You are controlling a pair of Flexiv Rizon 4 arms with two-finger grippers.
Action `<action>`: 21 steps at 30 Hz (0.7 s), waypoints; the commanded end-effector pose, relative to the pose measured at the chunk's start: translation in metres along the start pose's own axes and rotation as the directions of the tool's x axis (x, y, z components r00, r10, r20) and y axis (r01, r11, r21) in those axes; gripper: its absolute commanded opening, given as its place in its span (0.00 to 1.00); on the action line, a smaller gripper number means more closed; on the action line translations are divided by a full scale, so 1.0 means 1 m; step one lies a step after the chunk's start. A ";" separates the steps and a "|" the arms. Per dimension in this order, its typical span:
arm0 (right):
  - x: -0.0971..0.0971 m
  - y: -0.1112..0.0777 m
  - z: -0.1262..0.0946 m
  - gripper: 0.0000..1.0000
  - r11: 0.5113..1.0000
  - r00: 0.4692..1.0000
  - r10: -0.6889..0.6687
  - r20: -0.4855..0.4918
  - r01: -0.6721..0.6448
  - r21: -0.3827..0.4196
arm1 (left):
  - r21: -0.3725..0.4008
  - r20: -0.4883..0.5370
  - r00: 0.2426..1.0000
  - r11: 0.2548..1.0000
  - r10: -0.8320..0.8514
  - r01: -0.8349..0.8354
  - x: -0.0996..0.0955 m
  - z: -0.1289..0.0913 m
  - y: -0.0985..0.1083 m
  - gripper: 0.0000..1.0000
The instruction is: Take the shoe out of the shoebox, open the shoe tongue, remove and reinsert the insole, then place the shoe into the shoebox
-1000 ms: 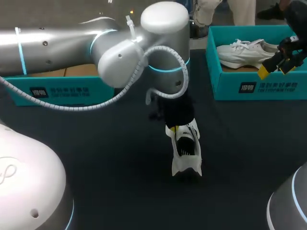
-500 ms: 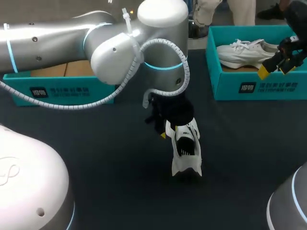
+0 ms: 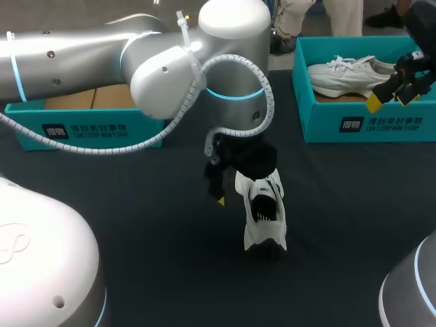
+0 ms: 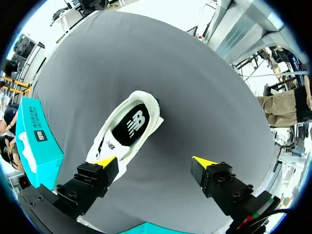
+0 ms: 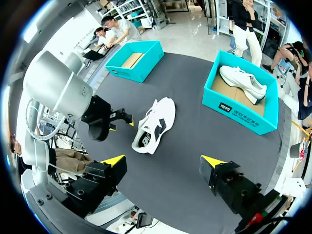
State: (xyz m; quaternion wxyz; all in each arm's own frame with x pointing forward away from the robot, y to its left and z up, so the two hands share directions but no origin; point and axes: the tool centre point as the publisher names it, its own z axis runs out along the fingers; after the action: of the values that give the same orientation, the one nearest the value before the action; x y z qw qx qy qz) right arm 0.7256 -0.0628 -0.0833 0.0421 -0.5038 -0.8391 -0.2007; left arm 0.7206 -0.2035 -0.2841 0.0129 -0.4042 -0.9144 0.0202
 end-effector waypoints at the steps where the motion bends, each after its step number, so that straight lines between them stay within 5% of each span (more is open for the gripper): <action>1: -0.001 0.003 0.000 1.00 1.000 1.000 0.001 -0.001 -0.001 0.007 | -0.071 -0.081 0.971 0.973 -0.226 0.221 -0.001 -0.007 -0.017 1.00; 15: -0.001 0.003 0.000 1.00 1.000 1.000 0.001 -0.001 -0.001 0.007 | -0.037 -0.096 0.855 0.860 -0.510 0.509 0.044 -0.007 -0.049 1.00; 21: -0.001 0.003 0.000 1.00 1.000 1.000 0.001 -0.001 -0.001 0.007 | -0.062 -0.064 0.841 0.844 -0.537 0.533 0.045 0.010 -0.067 1.00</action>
State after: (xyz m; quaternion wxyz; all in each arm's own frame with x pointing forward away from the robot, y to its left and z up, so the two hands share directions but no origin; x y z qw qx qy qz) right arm 0.7256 -0.0629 -0.0832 0.0421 -0.5039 -0.8391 -0.2007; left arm 0.6471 -0.2086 -0.2809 0.0522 -0.1324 -0.9897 -0.0146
